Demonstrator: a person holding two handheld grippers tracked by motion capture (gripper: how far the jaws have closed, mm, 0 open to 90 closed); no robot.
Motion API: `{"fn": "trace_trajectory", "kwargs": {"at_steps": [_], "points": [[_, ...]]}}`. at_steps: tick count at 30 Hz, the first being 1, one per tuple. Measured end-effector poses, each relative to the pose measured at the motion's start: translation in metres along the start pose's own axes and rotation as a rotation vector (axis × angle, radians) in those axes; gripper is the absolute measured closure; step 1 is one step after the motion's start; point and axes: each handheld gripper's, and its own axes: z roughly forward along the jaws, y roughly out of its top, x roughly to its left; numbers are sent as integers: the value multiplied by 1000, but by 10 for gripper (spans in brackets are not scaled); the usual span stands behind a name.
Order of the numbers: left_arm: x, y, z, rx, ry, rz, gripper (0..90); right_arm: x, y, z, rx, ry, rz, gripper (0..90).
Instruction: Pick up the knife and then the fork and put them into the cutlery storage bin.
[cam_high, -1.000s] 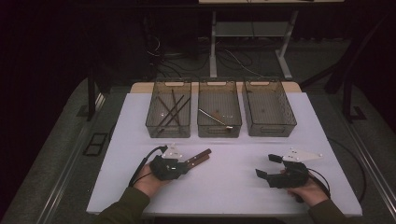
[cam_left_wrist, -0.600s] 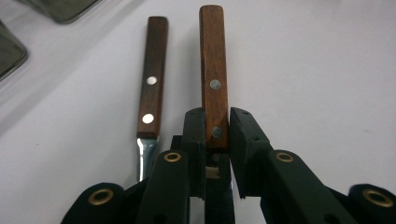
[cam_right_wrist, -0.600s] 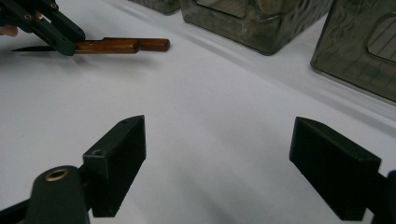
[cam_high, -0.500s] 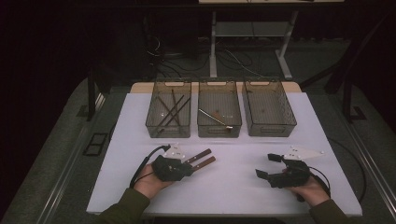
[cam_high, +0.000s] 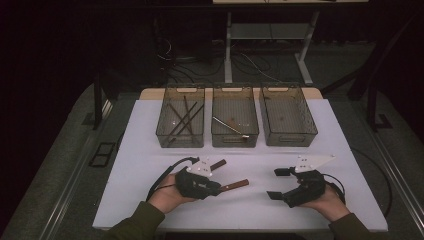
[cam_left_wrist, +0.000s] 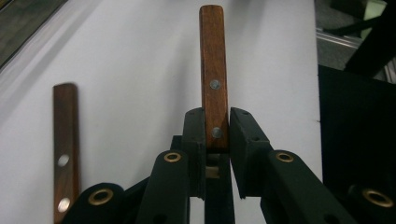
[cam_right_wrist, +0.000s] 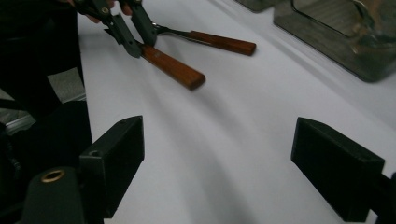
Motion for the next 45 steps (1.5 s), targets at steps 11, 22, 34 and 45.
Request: {"fn": "trace_trajectory", "kwargs": {"at_steps": [11,22,34,45], "points": [[1,34,12,39,-78,122,769,8,33,28,70,117,-117,172],[-11,37,22,89,-112,201,768,15,32,59,200,206,-213,368],[-17,37,25,111,-126,216,768,25,27,74,288,234,-273,672],[-19,38,25,114,-133,243,768,32,27,75,301,235,-325,746]]}}
